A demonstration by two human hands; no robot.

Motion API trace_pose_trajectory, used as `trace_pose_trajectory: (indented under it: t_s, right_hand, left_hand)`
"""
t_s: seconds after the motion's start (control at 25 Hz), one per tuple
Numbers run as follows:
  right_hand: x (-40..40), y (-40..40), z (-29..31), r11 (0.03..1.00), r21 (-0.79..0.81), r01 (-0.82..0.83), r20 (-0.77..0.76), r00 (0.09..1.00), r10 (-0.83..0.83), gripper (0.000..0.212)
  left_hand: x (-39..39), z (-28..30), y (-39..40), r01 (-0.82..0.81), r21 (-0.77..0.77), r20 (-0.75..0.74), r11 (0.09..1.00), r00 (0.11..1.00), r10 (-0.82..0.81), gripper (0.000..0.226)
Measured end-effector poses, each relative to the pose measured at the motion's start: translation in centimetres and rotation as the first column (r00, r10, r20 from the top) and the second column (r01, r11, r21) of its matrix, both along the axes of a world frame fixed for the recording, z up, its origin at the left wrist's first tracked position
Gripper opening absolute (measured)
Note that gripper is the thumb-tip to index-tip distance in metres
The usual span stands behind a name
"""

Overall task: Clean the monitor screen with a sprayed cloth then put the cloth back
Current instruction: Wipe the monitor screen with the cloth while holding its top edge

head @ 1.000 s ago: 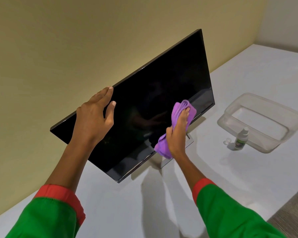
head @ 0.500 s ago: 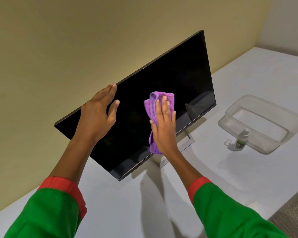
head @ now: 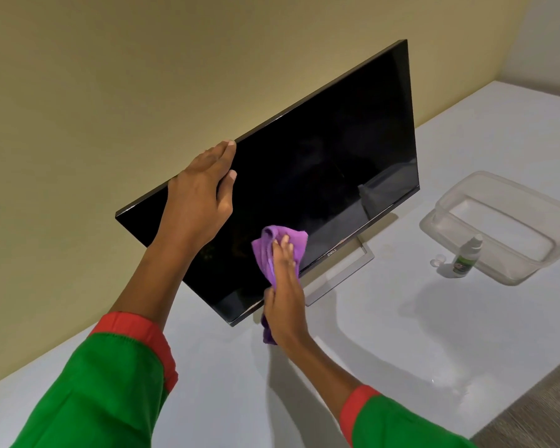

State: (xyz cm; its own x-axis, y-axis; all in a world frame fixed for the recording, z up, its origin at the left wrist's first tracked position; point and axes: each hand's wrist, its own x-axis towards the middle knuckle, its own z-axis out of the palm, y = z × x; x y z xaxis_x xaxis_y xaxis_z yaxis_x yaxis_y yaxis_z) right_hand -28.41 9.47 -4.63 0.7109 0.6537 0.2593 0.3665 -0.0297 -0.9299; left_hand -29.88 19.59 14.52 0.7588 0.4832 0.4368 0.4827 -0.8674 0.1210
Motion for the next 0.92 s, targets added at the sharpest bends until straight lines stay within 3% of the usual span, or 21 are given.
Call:
trace_pose_trajectory:
  t_s: [0.16,0.32,0.44,0.52,0.64,0.72,0.84,0.92]
  right_hand:
    - [3.7,0.1,1.4,0.999,0.028,0.046,0.140,0.989,-0.050,0.087]
    - [5.0,-0.5,0.0,0.987,-0.050,0.154,-0.054,0.986,-0.156,0.073]
    - [2.8,-1.2,-1.2,0.988,-0.102,0.113,-0.183,0.974,-0.131,0.078]
    - [0.2,-1.8,-2.1,0.994,-0.109,0.030,-0.188,0.981,-0.050,0.077]
    - [-3.3,-1.5,-1.8,0.970,-0.036,-0.240,0.021,0.970,0.240,0.064]
    - [-2.8,-0.5,-1.0,0.944,-0.072,-0.321,0.219,0.919,0.329,0.076]
    - [0.6,-0.2,-0.7,0.953,-0.174,-0.247,0.458,0.836,0.301,0.082]
    - [3.7,-0.9,-1.4,0.981,-0.172,-0.088,0.455,0.876,0.158,0.081]
  left_hand:
    - [-0.1,0.1,-0.1,0.003,0.001,-0.001,1.000,1.000,-0.003,0.041]
    - [-0.1,0.1,-0.1,0.011,0.009,-0.012,1.000,1.000,-0.011,0.042]
    - [-0.1,0.0,-0.1,0.003,0.001,0.000,1.000,1.000,-0.003,0.042]
    - [-0.1,0.0,-0.2,-0.004,0.002,-0.008,1.000,1.000,0.004,0.042]
    - [0.0,0.1,-0.2,-0.007,-0.001,-0.020,1.000,1.000,0.007,0.043]
    - [0.1,0.2,-0.3,-0.009,0.000,-0.035,1.000,0.999,0.009,0.044]
    - [0.0,0.4,-0.1,-0.024,0.001,-0.054,1.000,0.998,0.024,0.045]
    - [0.0,0.4,-0.2,-0.021,-0.005,-0.046,1.000,0.999,0.020,0.045]
